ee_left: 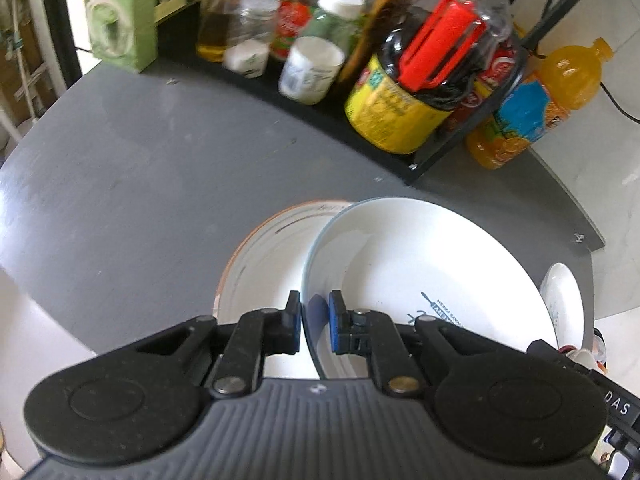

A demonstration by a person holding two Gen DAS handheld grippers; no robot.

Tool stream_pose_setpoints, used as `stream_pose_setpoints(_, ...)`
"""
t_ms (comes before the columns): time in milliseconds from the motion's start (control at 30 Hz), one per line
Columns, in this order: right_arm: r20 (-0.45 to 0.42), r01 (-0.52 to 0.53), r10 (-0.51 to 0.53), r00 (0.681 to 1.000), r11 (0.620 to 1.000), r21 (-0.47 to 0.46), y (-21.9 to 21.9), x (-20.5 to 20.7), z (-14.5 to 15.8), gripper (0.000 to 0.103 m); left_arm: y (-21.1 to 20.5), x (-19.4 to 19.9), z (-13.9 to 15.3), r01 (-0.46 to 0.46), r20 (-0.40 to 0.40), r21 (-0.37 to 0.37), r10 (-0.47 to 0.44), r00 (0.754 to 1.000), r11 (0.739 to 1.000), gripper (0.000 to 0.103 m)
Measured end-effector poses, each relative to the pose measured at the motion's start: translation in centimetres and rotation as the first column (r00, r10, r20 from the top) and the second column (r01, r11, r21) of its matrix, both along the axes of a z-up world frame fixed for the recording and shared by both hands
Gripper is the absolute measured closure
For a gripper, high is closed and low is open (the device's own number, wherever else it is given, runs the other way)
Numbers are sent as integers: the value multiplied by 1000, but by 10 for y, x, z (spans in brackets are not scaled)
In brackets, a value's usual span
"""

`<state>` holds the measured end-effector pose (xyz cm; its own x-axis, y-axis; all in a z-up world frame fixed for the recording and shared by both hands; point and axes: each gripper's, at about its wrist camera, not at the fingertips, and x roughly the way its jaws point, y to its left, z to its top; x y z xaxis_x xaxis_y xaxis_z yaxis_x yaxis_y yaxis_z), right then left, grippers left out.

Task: Organize plates and bowls
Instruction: 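Carry the 'Sweet' plate with both grippers over the orange-rimmed oval plate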

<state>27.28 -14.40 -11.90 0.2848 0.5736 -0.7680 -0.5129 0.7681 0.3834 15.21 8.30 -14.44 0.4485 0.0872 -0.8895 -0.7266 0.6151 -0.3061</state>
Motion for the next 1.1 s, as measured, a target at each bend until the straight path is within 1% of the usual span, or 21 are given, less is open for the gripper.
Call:
stream_pose_setpoints(333,0,-53,53,999,998,-20,4,-13,-7,94,-4,-27,-11,-57,-18,-14,57,998,998,91)
stream_pose_setpoints(467,1,-69,70,998,997,-35,3,-15,-10,94,-8,-30,-14,-72,-30,-14,72,997,997,91)
stream_pose_setpoints(633,-11,-77,77,997,996,-48,6,-12,-15,94,-14,-31,-22,-72,-58,-20,70,996,997,90)
stream_pose_setpoints(900,-11,-88,87,996,994,-60,12,-11,-21,93,-13,-24,-30,-53,-100,-8,52,994,999,89)
stream_pose_setpoints(1000,-23,-90,89,996,994,-58,13,-8,-24,93,-11,-15,-30,-24,-112,15,25,993,1000,88)
stream_pose_setpoints(1100,-46,-89,86,995,995,-55,12,-6,-28,95,-11,-6,-32,16,-142,36,-11,990,999,86)
